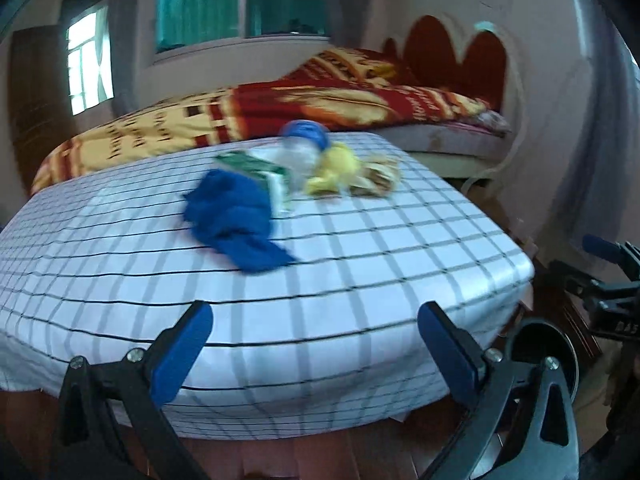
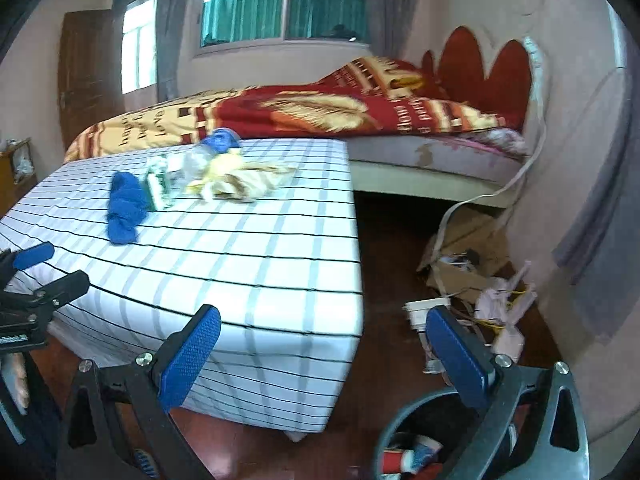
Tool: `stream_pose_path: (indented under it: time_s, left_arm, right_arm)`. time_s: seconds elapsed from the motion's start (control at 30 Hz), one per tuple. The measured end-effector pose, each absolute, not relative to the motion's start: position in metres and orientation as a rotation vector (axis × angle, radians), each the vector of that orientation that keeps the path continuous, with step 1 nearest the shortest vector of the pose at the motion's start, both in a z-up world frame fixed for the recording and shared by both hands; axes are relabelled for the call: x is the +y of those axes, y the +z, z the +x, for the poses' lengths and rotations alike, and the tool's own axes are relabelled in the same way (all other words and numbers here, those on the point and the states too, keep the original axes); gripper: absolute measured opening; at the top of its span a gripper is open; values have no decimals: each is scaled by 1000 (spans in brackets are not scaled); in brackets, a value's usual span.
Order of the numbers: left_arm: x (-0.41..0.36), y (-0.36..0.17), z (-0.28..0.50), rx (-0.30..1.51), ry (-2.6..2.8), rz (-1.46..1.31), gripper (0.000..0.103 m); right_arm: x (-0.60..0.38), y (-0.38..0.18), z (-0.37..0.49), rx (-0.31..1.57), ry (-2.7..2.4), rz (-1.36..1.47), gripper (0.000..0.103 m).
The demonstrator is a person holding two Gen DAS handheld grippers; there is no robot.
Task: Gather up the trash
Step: 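Grasp the blue cloth with the left tool while the right tool grasps the beige cloth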
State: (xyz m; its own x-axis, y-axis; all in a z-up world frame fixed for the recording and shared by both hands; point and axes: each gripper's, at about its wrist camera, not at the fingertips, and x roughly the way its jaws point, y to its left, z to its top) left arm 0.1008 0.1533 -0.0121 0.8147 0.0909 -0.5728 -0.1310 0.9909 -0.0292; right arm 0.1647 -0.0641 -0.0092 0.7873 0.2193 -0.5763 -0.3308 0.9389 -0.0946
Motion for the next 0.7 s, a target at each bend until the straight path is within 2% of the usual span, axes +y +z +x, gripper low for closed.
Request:
stream_pose_path:
  time_s: [0.37, 0.7]
  left_arm:
    - [215, -11, 131, 614, 205, -125, 102]
    - [236, -20, 193, 664, 230, -126, 101]
  right_arm:
    - [17, 5, 202, 586, 386, -251, 103]
    - [52, -15, 290, 728, 412, -290, 103]
